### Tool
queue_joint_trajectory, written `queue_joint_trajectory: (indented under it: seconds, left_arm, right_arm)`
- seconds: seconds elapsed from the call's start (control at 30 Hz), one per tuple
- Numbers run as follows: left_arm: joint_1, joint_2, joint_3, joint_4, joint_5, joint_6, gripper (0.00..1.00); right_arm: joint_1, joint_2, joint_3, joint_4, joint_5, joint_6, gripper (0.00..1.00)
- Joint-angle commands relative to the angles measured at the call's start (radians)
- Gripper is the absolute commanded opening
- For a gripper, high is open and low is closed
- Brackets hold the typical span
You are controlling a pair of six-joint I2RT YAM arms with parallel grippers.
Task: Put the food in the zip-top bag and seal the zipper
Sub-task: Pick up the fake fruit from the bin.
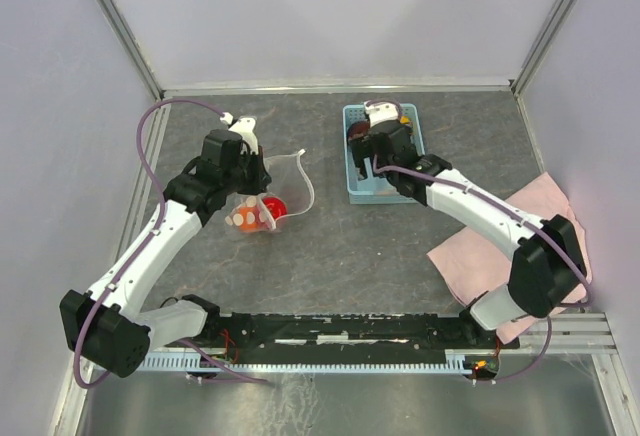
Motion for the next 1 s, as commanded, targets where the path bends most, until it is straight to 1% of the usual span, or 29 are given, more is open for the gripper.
queue_joint_trajectory:
  seconds: [0.0,0.23,0.43,0.73,0.8,0.97]
  left_arm:
    - [-0.001,-0.010,0.014,0.031,-0.008,-0.005,0.03]
    - [-0.002,-0.016,0.014,0.030,-0.018,-0.005,0.03]
    - [-0.002,-0.012,0.014,0.030,-0.016,-0.005,0.03]
    - [-0.002,-0.010,0.013,0.031,-0.018,-0.002,0.03]
    - [-0.001,-0.010,0.013,0.030,-0.020,-0.002,0.03]
    - [-0.002,-0.009,0.013,0.031,-0.017,-0.002,0.03]
  right_arm:
    - [-0.070,0.048,0.054,-0.018,0.057,-0.049,1.00]
    - [-0.156,0.170,0.117,-0.011,0.119,-0.121,0.99]
    - [-0.207,0.305,0.190,0.002,0.128,-0.191,0.94]
    - [-0.247,0.461,0.298,-0.015,0.072,-0.224,0.85]
    - [-0.256,0.485,0.311,-0.019,0.058,-0.223,0.80]
    - [-0.270,0.539,0.333,-0.041,0.036,-0.213,0.74]
